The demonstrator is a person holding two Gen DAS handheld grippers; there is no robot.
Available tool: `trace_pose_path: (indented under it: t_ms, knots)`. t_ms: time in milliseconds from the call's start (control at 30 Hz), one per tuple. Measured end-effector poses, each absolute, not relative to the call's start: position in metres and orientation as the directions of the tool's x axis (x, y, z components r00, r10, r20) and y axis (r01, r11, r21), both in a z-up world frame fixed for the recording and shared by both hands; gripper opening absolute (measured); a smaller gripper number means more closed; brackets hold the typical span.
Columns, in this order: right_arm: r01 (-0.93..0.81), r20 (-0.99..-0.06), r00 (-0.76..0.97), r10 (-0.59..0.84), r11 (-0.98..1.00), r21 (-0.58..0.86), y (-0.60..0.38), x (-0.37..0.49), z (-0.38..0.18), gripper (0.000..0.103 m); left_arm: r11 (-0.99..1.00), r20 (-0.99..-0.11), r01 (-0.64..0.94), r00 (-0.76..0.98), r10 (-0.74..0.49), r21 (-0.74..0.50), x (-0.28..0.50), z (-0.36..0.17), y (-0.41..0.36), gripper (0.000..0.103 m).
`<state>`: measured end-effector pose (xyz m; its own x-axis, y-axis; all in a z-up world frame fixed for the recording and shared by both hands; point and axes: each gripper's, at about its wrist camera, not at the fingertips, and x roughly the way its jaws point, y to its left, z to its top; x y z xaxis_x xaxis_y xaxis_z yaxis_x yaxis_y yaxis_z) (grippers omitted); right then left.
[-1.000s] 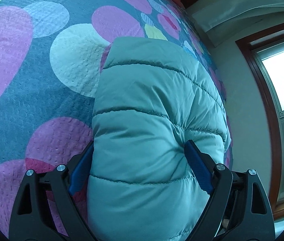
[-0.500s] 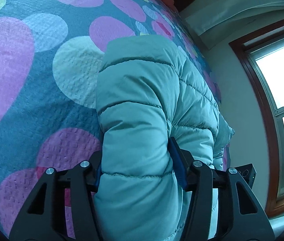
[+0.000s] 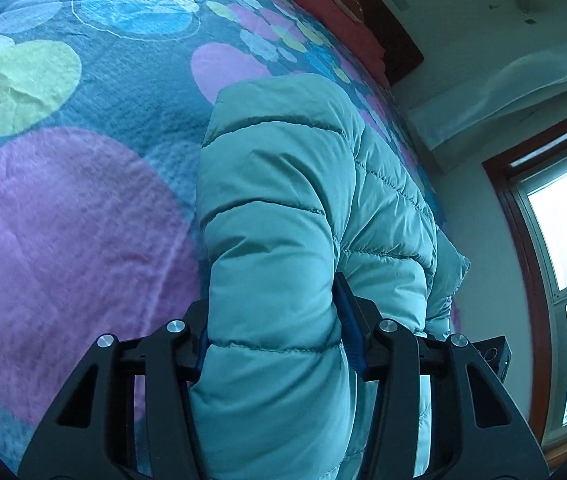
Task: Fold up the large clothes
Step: 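Grasp the bundle end with the right gripper while the left gripper grips the bundle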
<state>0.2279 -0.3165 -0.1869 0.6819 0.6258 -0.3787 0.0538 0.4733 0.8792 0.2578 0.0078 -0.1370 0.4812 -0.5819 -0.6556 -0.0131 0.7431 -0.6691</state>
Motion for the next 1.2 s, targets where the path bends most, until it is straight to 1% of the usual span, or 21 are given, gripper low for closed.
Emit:
trace_pose_path:
  t_ms: [167,367,500,533,567,667,800,867,967,1033,1100,1200]
  knots:
    - [0.055,-0.381,0.662,0.645,0.465,0.883,-0.305,0.248,-0.194,0.03,0.746,-0.661,-0.035,0.493,-0.566,-0.665,0.275,-0.142,0.026,0.049]
    - [0.083,-0.378,0.662,0.646,0.439,0.895,-0.309,0.245,-0.205,0.03,0.746,-0.659,-0.03,0.494,-0.567,-0.665,0.28,-0.148,0.028,0.049]
    - [0.087,-0.385,0.66,0.645,0.444,0.892,-0.311,0.246,-0.204,0.03,0.754,-0.659,-0.015,0.498,-0.563,-0.656,0.278,-0.147,0.029,0.051]
    - [0.089,-0.39,0.658,0.645,0.448,0.89,-0.312,0.245,-0.204,0.03,0.754,-0.659,-0.016,0.498,-0.564,-0.657,0.277,-0.147,0.029,0.052]
    - [0.094,-0.402,0.655,0.639,0.46,0.883,-0.305,0.255,-0.194,0.031,0.753,-0.659,-0.017,0.498,-0.564,-0.658,0.277,-0.146,0.03,0.053]
    - [0.098,-0.412,0.655,0.634,0.469,0.878,-0.305,0.255,-0.19,0.034,0.754,-0.66,-0.02,0.5,-0.561,-0.656,0.273,-0.145,0.032,0.056]
    - [0.109,-0.429,0.655,0.622,0.484,0.868,-0.303,0.256,-0.184,0.041,0.766,-0.665,-0.016,0.508,-0.548,-0.643,0.263,-0.141,0.034,0.062]
    - [0.11,-0.451,0.652,0.61,0.512,0.852,-0.302,0.254,-0.179,0.046,0.771,-0.665,-0.011,0.514,-0.541,-0.636,0.258,-0.138,0.036,0.065]
    - [0.105,-0.484,0.645,0.591,0.559,0.822,-0.302,0.247,-0.173,0.06,0.769,-0.662,-0.003,0.511,-0.548,-0.639,0.249,-0.137,0.04,0.072]
    - [0.104,-0.505,0.642,0.577,0.587,0.803,-0.302,0.239,-0.168,0.067,0.763,-0.66,0.001,0.502,-0.559,-0.646,0.242,-0.139,0.043,0.077]
    - [0.105,-0.518,0.639,0.569,0.603,0.791,-0.302,0.229,-0.167,0.07,0.753,-0.655,0.002,0.493,-0.573,-0.658,0.233,-0.141,0.046,0.079]
    - [0.109,-0.51,0.643,0.572,0.59,0.8,-0.306,0.21,-0.167,0.07,0.73,-0.643,-0.004,0.477,-0.599,-0.683,0.219,-0.147,0.049,0.081]
